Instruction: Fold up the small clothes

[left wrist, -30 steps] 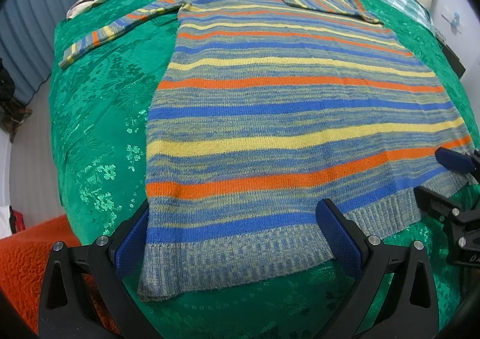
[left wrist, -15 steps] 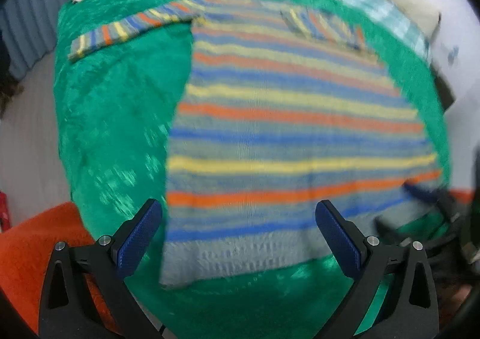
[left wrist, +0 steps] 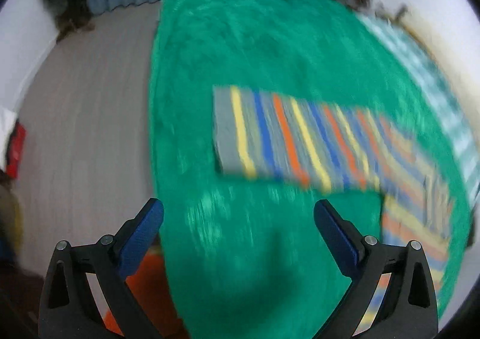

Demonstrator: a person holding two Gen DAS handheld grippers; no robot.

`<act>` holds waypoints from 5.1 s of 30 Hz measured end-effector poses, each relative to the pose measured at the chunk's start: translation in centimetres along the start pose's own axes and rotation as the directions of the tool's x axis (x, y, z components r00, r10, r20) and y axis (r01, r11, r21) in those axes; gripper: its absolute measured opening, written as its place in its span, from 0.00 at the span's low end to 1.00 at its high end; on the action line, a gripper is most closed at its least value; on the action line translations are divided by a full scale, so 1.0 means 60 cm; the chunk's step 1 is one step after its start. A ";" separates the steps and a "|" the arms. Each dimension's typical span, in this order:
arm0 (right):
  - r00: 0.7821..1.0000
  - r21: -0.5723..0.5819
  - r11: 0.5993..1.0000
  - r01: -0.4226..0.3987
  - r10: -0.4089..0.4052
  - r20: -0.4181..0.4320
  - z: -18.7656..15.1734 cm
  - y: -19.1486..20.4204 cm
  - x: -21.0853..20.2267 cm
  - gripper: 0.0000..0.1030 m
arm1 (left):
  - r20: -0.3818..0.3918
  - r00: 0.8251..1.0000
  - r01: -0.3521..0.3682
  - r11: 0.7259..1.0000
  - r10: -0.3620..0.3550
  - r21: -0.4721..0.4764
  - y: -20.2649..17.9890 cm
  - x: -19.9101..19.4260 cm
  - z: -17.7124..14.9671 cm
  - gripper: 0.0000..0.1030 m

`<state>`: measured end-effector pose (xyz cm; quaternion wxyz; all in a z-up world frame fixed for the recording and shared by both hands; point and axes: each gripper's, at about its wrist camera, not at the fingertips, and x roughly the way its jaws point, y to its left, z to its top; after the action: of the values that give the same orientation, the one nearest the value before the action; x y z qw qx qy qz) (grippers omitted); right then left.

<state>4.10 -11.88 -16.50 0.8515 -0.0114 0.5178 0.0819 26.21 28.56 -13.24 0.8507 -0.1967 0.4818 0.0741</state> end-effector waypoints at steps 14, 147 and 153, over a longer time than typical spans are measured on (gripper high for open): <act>1.000 -0.020 1.000 0.024 -0.024 -0.006 0.002 0.007 0.007 1.00 | -0.086 0.996 0.003 0.996 -0.012 -0.094 0.015 0.093 0.033 0.49; 0.987 0.267 0.959 0.091 -0.123 0.107 -0.057 -0.102 -0.138 0.99 | -0.218 0.975 0.111 0.747 0.047 0.655 -0.215 -0.117 -0.497 1.00; 0.986 0.269 0.959 0.093 -0.126 0.108 -0.057 -0.103 -0.140 0.99 | -0.219 0.975 0.111 0.747 0.046 0.655 -0.215 -0.117 -0.497 1.00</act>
<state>-1.79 -19.39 -11.07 0.8793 0.0784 0.4686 -0.0342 3.02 5.12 -17.55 0.8071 0.1030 0.5645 -0.1392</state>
